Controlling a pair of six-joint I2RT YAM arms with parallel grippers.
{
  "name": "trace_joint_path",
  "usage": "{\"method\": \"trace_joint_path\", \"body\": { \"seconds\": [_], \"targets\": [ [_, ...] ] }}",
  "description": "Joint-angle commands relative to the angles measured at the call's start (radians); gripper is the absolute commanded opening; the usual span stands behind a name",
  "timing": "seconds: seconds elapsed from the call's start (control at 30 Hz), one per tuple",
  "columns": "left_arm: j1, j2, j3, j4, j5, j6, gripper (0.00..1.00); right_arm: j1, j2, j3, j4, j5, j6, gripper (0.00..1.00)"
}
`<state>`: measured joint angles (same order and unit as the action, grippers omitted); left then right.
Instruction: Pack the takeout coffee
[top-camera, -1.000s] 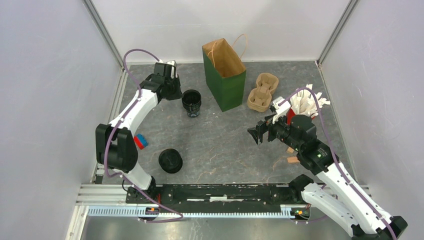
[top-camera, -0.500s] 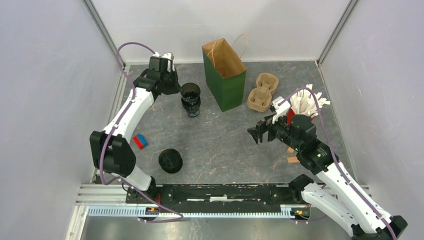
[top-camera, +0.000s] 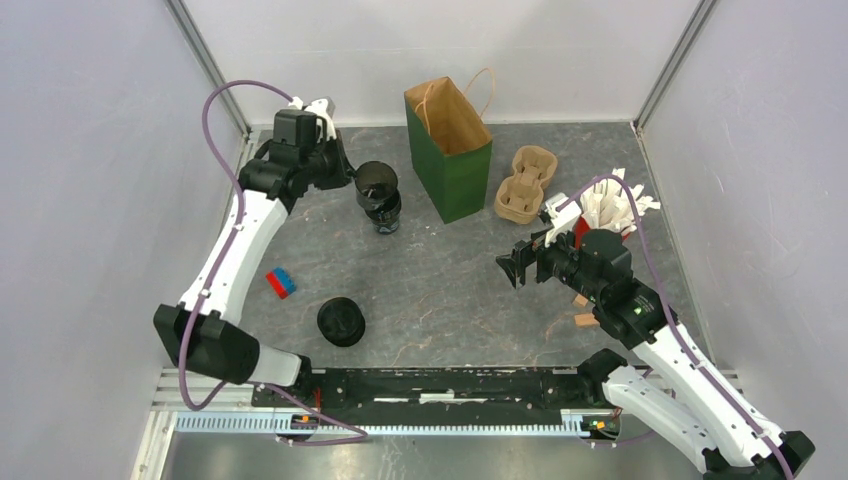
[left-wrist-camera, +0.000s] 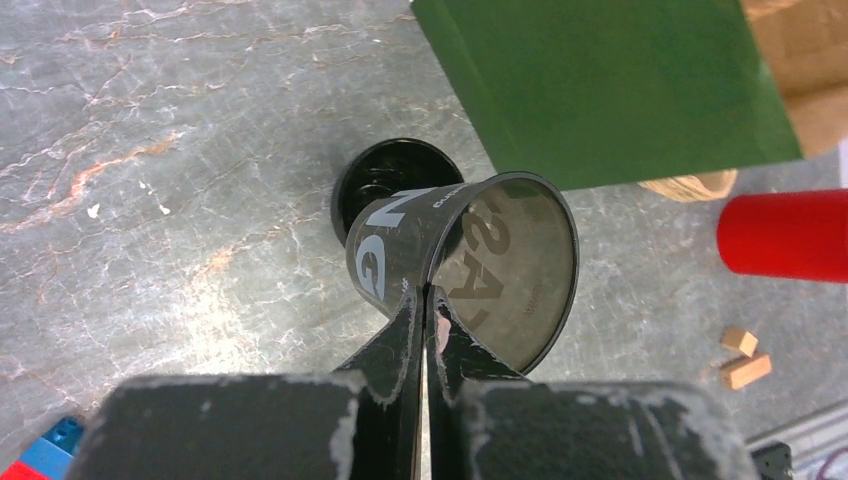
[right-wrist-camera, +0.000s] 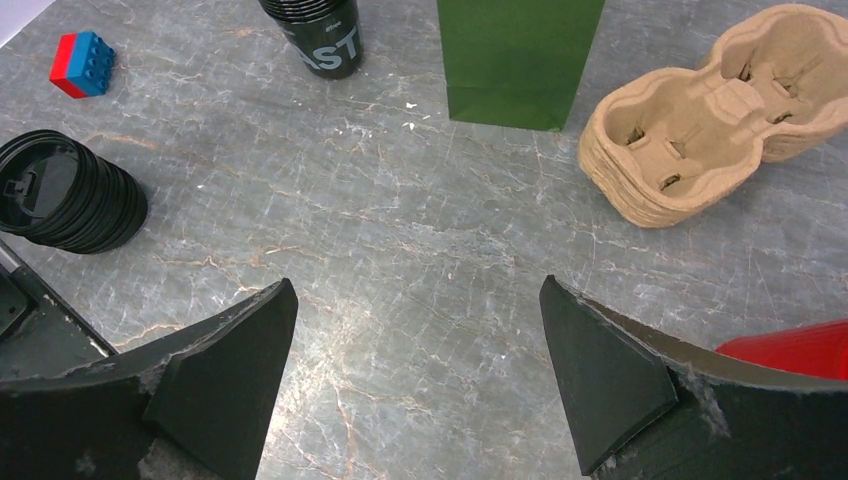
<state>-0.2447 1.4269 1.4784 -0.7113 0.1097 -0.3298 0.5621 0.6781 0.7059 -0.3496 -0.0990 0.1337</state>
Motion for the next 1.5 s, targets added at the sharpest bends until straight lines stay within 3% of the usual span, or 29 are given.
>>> {"method": "trace_joint_path", "body": {
  "seconds": [0.0, 0.17, 0.33, 0.63, 1.0, 1.47],
  "targets": [
    [-0.018, -0.072, 0.042, -0.054, 0.094, 0.026, 0.02, 0.002, -0.013, 0.027, 0.001, 0.027, -0.004, 0.99],
    [-0.067, -0.129, -0.008, -0.067, 0.144, 0.000, 0.02, 0.002, -0.027, 0.021, -0.013, 0.027, 0.000, 0.99],
    [-0.197, -0.159, -0.079, -0.055, 0.159, -0.034, 0.02, 0.002, -0.048, 0.012, -0.031, 0.044, 0.001, 0.99],
    [-0.432, -0.188, -0.351, 0.222, 0.164, -0.204, 0.02, 0.002, -0.063, -0.006, -0.044, 0.048, 0.009, 0.99],
    [-0.467, -0.137, -0.556, 0.456, 0.189, -0.267, 0.02, 0.002, -0.055, -0.029, -0.035, 0.036, 0.013, 0.99],
    [-0.467, -0.051, -0.616, 0.533, 0.200, -0.271, 0.04, 0.002, -0.032, -0.029, -0.032, 0.039, 0.010, 0.99]
  ]
}}
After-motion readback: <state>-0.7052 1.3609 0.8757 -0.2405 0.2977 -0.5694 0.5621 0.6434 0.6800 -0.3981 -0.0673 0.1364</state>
